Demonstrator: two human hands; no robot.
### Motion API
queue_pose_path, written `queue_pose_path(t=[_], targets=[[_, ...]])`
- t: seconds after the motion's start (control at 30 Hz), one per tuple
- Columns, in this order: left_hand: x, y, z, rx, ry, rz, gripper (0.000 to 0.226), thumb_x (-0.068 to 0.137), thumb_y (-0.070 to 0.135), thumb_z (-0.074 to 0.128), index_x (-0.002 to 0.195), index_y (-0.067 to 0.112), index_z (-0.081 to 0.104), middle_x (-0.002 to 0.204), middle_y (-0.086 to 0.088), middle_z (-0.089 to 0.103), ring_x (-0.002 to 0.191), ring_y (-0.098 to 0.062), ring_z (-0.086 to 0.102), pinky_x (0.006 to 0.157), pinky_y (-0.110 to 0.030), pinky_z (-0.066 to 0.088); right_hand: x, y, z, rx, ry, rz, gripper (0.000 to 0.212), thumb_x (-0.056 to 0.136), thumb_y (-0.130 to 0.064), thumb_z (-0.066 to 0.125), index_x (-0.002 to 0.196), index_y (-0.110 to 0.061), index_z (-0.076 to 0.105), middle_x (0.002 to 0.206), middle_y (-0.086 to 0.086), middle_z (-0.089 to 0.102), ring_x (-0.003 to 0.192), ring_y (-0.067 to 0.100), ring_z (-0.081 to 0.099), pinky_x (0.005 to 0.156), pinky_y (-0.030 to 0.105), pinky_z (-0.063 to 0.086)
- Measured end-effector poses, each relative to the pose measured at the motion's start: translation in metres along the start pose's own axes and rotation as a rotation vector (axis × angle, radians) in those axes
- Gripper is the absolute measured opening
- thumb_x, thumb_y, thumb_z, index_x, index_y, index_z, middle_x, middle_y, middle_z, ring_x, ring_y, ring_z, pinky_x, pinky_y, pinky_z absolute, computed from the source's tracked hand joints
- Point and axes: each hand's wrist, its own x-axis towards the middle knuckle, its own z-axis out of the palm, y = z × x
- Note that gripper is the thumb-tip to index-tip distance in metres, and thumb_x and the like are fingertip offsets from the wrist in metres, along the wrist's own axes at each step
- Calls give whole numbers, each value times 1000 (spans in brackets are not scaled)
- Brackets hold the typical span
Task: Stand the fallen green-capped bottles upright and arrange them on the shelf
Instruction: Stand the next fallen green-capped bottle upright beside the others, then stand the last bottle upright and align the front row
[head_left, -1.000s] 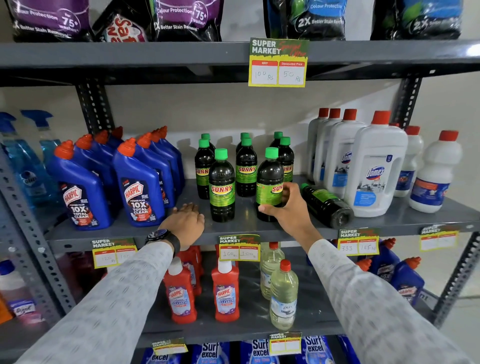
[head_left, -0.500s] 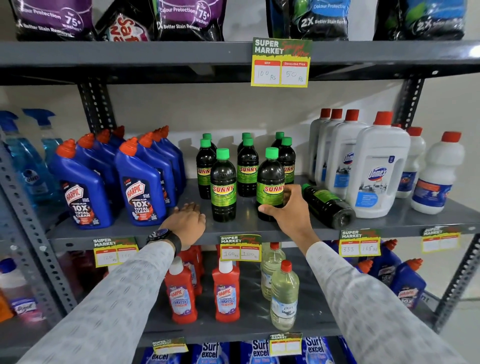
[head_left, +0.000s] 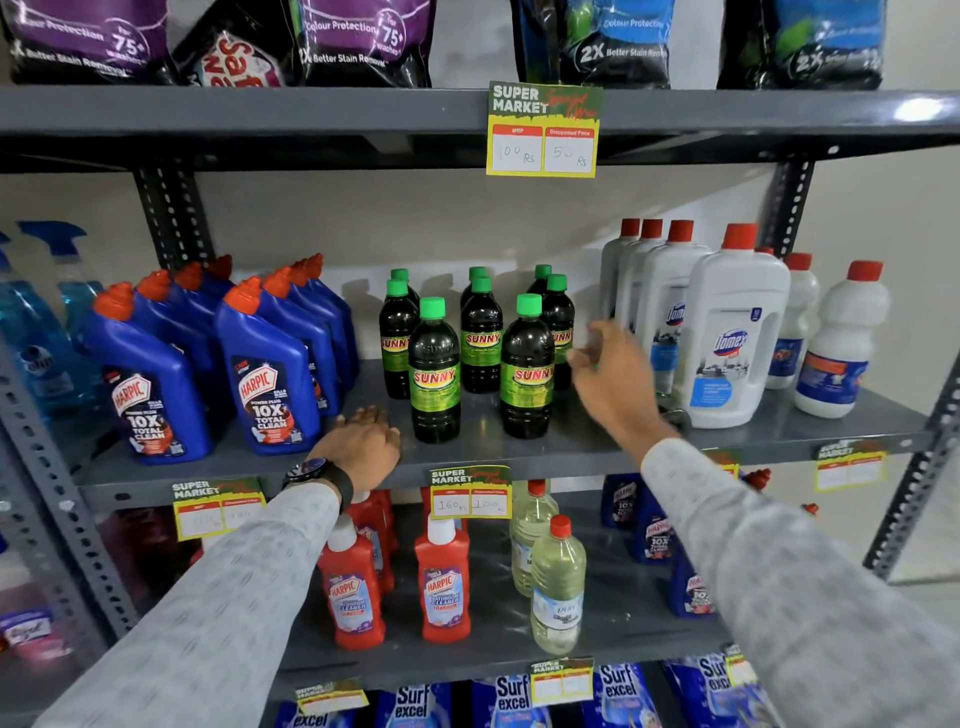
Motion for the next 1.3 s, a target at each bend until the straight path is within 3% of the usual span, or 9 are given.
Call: queue_pose_path(t=[0.13,0.23,0.3,0.4,0.53,0.63,0.77,0.9,1.3], targets=[[0,1,-1,17,5,4,58,105,32,22,156,5,30,167,-14,24,156,-26,22,127,-46,14,28,9,-39,-567,-298,160,38,89,-30,68,115,-4,64,119,19,67,110,40,64,84,40,50],[0,1,-1,31,1,1,57,105,31,23,154,4,32,167,-15,25,155,-26,23,126,-48,15,32,20,-51,-619,-549,312,61,84,-48,75,128,-8,60,129,16,62,123,39,59,93,40,48],[0,2,-1,42,-4,3,57,105,31,21,155,5,32,167,-15,24,156,-26,21,127,-47,14,33,25,-52,-548,-599,378,65,82,-54,76,127,-12,59,120,10,60,119,36,59,92,39,47],[1,1,-1,24,-8,-9,60,105,35,19,157,6,27,168,-13,21,157,-24,19,128,-46,12,30,35,-50,-422,-511,412,66,75,-53,83,117,-7,61,106,11,61,98,33,61,79,36,49],[1,1,-1,12,-2,-11,61,105,36,19,157,6,27,168,-13,22,156,-24,20,128,-46,12,30,41,-49,-185,-351,480,62,73,-55,84,96,-5,58,101,11,64,88,29,64,71,38,55],[2,-1,1,4,6,-10,60,105,36,21,157,6,28,168,-13,23,156,-25,21,127,-46,13,33,34,-47,117,-157,517,65,69,-57,87,98,-3,65,93,9,71,78,23,68,59,30,50],[2,-2,2,-4,6,-10,60,105,36,22,157,7,27,168,-13,22,156,-25,20,127,-45,12,23,25,-34,524,-7,435,43,76,-36,90,105,-13,68,97,-3,74,91,9,68,79,30,51],[3,-3,2,-5,-10,-15,61,105,36,21,158,7,26,169,-13,20,157,-25,18,128,-45,11,3,32,-12,489,75,383,63,72,-32,93,117,-18,51,103,-7,68,97,13,67,87,35,55],[4,-2,1,13,-26,-16,61,105,36,18,159,7,23,169,-12,18,157,-24,16,128,-45,11,-30,46,2,310,80,302,72,74,-39,91,125,-16,45,108,-3,64,95,16,62,84,29,47]])
